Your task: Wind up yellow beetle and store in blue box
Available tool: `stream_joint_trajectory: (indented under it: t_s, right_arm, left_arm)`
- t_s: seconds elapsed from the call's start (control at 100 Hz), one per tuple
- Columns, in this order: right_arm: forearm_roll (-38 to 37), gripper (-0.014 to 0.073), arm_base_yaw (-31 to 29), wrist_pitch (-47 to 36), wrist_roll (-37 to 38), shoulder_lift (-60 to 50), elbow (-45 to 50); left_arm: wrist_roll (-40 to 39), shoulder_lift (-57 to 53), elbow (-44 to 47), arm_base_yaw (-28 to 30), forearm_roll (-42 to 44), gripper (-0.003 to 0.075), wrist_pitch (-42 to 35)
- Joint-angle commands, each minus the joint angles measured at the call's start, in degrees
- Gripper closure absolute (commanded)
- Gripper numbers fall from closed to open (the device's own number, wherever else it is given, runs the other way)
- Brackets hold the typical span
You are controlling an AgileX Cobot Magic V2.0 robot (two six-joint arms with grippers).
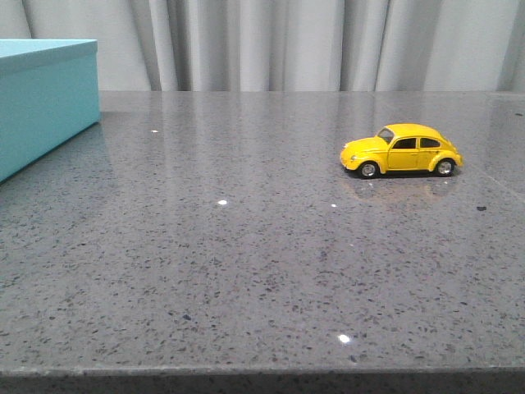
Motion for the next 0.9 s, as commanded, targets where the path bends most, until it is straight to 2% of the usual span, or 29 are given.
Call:
stream_joint_trajectory:
  t_s: [0.0,0.26,0.58,0.69,0.89]
  right_arm:
    - [0.0,0.0231,-0.1,-3.5,-0.4,0.8,-2.0]
    - [0.0,0.0231,-0.1,-4.4,-0.4,2.5,-3.2]
    - [4.3,0.0231,0.6,0.9,-0.4,17.5,-14.2]
    - [4.6,0.0219,2.9,1.9,-0.4,22.8,-18.2]
    - [4.7,0.0127,9.4,4.6,-0.3,31.1,-25.5]
  left_arm:
    - [0.1,1.6,-2.3,-0.4,-0.5,0.0226,-3.4]
    - [0.1,4.1,-2.4,-0.4,-1.0,0.0226,-6.4]
    - [0.1,4.1,-3.9,-0.4,-1.0,0.0226,-6.0]
    - [0.1,4.1,-4.6,-0.4,-1.0,0.0226,-5.3]
    - [0.1,4.1,-4.7,-0.4,-1.0,0.0226,-5.1]
